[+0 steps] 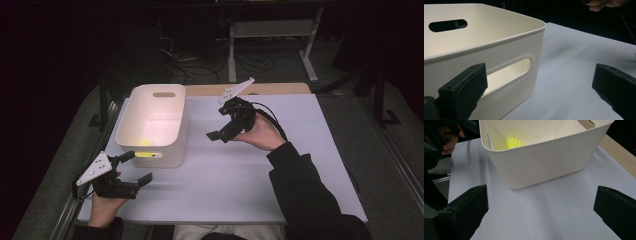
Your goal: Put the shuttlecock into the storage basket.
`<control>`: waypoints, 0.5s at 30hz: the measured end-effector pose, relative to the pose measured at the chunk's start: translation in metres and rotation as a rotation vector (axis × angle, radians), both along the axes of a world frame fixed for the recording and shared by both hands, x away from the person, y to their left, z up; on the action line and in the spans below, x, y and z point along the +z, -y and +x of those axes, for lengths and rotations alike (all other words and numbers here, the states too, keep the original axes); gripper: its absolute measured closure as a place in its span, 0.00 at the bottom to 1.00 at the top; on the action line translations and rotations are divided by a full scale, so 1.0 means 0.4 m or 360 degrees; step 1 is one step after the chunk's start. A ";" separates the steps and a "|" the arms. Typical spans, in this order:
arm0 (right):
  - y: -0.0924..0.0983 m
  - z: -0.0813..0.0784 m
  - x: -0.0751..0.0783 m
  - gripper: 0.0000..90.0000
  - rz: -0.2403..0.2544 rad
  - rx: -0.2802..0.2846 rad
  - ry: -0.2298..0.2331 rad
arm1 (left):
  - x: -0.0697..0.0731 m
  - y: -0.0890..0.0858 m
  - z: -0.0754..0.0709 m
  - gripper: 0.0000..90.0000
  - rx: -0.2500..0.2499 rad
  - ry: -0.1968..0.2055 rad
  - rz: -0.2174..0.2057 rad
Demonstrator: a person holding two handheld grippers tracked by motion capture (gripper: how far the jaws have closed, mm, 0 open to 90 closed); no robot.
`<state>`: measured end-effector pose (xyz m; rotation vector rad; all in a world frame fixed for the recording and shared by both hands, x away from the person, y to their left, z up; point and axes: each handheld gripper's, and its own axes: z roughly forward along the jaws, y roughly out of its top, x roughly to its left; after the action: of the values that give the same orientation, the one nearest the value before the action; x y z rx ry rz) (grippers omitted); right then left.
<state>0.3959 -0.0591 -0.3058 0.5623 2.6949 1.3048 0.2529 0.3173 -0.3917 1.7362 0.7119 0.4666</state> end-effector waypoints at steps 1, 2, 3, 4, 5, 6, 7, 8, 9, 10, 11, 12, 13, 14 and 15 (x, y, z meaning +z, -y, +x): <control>0.008 -0.002 -0.004 0.00 0.0005 -0.0010 0.0000 | 0.000 0.000 0.000 0.00 0.0000 0.0000 0.0000; 0.008 -0.002 -0.004 0.00 0.0005 -0.0010 0.0000 | 0.000 0.000 0.000 0.00 0.0001 0.0000 -0.0001; 0.012 -0.002 -0.007 0.00 0.0005 -0.0011 -0.0002 | 0.000 0.000 0.000 0.00 0.0001 0.0000 -0.0001; 0.014 -0.003 -0.009 0.00 0.0000 -0.0016 -0.0005 | 0.000 0.000 0.000 0.00 0.0001 0.0000 0.0000; 0.021 -0.004 -0.014 0.00 0.0001 -0.0021 -0.0003 | 0.000 0.000 0.000 0.00 0.0001 0.0000 0.0000; 0.021 -0.004 -0.014 0.00 0.0001 -0.0021 -0.0003 | 0.000 0.000 0.000 0.00 0.0001 -0.0001 0.0000; 0.025 -0.005 -0.016 0.00 0.0000 -0.0024 -0.0007 | 0.000 0.000 0.000 0.00 0.0002 -0.0001 0.0000; 0.028 -0.006 -0.017 0.00 -0.0002 -0.0030 -0.0011 | 0.000 0.000 0.000 0.00 0.0002 -0.0001 0.0000; 0.031 -0.007 -0.019 0.00 0.0001 -0.0033 -0.0010 | 0.000 0.000 0.000 0.00 0.0002 -0.0002 0.0000; 0.035 -0.008 -0.020 0.00 0.0000 -0.0035 -0.0010 | 0.000 0.000 0.000 0.00 0.0002 -0.0002 0.0000; 0.038 -0.009 -0.021 0.00 0.0001 -0.0038 -0.0010 | 0.000 0.000 0.001 0.00 0.0002 -0.0002 -0.0001; 0.043 -0.011 -0.023 0.00 0.0007 -0.0048 -0.0012 | 0.000 0.001 0.001 0.00 0.0002 -0.0003 -0.0001; 0.047 -0.013 -0.024 0.00 0.0014 -0.0055 -0.0014 | 0.000 0.000 0.001 0.00 0.0003 -0.0003 0.0000; 0.052 -0.014 -0.025 0.00 0.0020 -0.0058 -0.0011 | 0.000 0.000 0.000 0.00 0.0003 -0.0003 0.0000; 0.057 -0.015 -0.027 0.00 0.0019 -0.0061 -0.0012 | 0.000 0.000 0.000 0.00 0.0003 -0.0002 0.0001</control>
<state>0.3898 -0.0817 -0.3165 0.6181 2.6698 1.3131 0.2530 0.3172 -0.3918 1.7369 0.7145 0.4670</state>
